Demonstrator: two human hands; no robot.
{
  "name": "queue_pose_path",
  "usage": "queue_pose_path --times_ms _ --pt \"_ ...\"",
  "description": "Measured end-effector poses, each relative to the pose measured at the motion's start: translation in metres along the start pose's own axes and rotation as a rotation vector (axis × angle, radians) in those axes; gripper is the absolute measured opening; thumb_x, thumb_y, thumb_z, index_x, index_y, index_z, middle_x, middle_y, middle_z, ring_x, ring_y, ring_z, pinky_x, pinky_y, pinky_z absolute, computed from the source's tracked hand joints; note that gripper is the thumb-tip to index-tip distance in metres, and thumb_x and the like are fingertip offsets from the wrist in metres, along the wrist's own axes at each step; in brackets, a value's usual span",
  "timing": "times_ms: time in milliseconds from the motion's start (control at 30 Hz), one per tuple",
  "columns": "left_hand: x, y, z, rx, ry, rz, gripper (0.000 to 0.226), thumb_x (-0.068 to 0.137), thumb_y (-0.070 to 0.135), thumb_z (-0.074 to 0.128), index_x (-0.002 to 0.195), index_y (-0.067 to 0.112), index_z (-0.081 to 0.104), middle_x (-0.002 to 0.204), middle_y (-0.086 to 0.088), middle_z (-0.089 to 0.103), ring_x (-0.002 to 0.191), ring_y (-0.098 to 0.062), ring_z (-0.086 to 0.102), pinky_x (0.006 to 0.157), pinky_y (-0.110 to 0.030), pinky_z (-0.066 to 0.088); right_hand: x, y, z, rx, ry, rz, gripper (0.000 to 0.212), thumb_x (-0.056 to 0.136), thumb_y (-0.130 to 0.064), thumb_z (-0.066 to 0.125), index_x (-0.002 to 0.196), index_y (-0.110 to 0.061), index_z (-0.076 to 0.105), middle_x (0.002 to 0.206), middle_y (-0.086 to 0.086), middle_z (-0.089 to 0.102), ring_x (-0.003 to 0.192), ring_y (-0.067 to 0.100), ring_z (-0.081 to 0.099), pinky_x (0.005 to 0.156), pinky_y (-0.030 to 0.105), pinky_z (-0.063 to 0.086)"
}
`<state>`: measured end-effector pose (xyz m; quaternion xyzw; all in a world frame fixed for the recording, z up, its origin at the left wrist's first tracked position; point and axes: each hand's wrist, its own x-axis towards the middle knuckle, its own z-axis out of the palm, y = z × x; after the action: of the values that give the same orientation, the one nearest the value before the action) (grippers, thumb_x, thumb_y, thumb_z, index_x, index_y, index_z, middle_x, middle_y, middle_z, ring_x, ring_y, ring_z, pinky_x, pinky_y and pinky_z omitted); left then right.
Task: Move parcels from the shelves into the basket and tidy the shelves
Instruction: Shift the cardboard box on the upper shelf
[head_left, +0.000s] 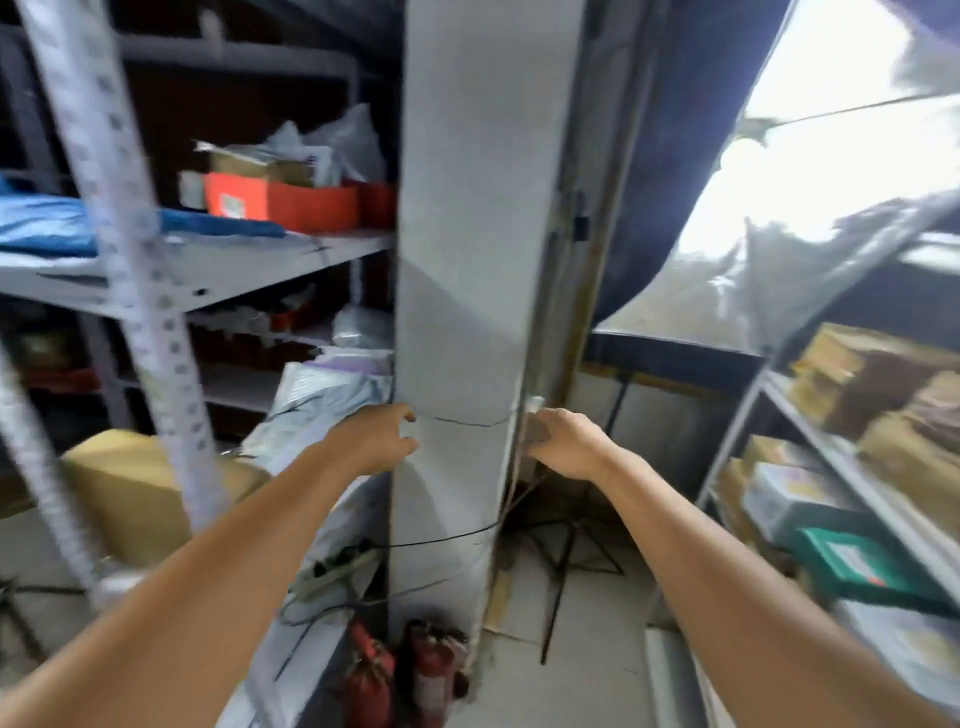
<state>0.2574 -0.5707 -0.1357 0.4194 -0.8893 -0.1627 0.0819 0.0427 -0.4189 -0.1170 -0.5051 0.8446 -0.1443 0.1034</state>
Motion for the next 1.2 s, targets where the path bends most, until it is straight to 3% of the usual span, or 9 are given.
queue_pose_path --times_ms 100,300,433,633,767,900,1067,1200 --pt "0.049 0.043 0.014 -0.034 -0.043 0.105 0.047 0.092 0.041 0.059 0.136 0.028 0.050 0.129 -0.004 0.061 0.115 -0.026 0.059 0.096 -0.030 0.046 -0.006 0.041 -0.023 0.014 0.066 0.120 0.041 0.089 -0.046 0.062 0.122 -0.023 0.062 0.120 0.003 0.065 0.113 0.028 0.060 0.094 0.036 0.049" --pt "0.119 0.139 0.048 -0.063 -0.160 0.411 0.044 0.092 0.039 0.061 0.133 0.024 0.054 0.124 -0.003 0.065 0.111 -0.024 0.061 0.093 -0.031 0.047 -0.046 0.113 -0.061 0.052 0.208 0.450 0.051 0.091 -0.045 0.061 0.136 -0.022 0.054 0.133 0.004 0.061 0.121 0.023 0.056 0.102 0.034 0.045" --pt "0.129 0.206 0.078 -0.085 -0.241 0.594 0.043 0.090 0.044 0.060 0.131 0.031 0.054 0.121 0.003 0.066 0.110 -0.019 0.060 0.092 -0.031 0.047 -0.095 0.149 -0.075 0.070 0.274 0.655 0.052 0.091 -0.040 0.062 0.137 -0.018 0.052 0.132 0.008 0.061 0.118 0.026 0.058 0.098 0.033 0.046" --pt "0.090 0.304 0.127 -0.144 -0.358 0.860 0.038 0.088 0.035 0.061 0.125 0.026 0.061 0.115 -0.002 0.069 0.107 -0.023 0.063 0.089 -0.030 0.049 -0.186 0.193 -0.080 0.072 0.345 0.945 0.052 0.091 -0.044 0.063 0.136 -0.022 0.053 0.129 0.007 0.062 0.111 0.024 0.060 0.094 0.035 0.050" --pt "0.049 0.363 0.148 -0.126 -0.409 0.972 0.041 0.089 0.033 0.061 0.129 0.026 0.058 0.123 -0.008 0.067 0.110 -0.025 0.062 0.089 -0.028 0.048 -0.251 0.211 -0.082 0.084 0.415 1.087 0.054 0.089 -0.046 0.066 0.136 -0.023 0.054 0.132 0.007 0.061 0.117 0.025 0.059 0.097 0.032 0.047" --pt "0.008 0.413 0.160 -0.132 -0.425 1.102 0.045 0.090 0.034 0.063 0.133 0.022 0.056 0.120 -0.009 0.067 0.108 -0.026 0.064 0.090 -0.032 0.050 -0.311 0.231 -0.089 0.098 0.542 1.181 0.051 0.089 -0.041 0.067 0.134 -0.020 0.056 0.135 0.007 0.059 0.122 0.025 0.057 0.099 0.029 0.044" --pt "-0.029 0.466 0.165 -0.216 -0.432 1.180 0.047 0.092 0.033 0.063 0.136 0.020 0.052 0.126 -0.008 0.065 0.104 -0.027 0.065 0.084 -0.033 0.053 -0.365 0.252 -0.101 0.096 0.659 1.265 0.052 0.087 -0.047 0.066 0.131 -0.021 0.058 0.127 0.004 0.065 0.113 0.024 0.062 0.096 0.034 0.050" --pt "-0.038 0.506 0.174 -0.260 -0.420 1.207 0.055 0.092 0.032 0.063 0.143 0.018 0.046 0.128 -0.013 0.062 0.113 -0.029 0.060 0.092 -0.035 0.047 -0.389 0.267 -0.109 0.063 0.747 1.315 0.053 0.089 -0.047 0.064 0.135 -0.020 0.055 0.127 0.005 0.064 0.115 0.025 0.061 0.095 0.035 0.049"
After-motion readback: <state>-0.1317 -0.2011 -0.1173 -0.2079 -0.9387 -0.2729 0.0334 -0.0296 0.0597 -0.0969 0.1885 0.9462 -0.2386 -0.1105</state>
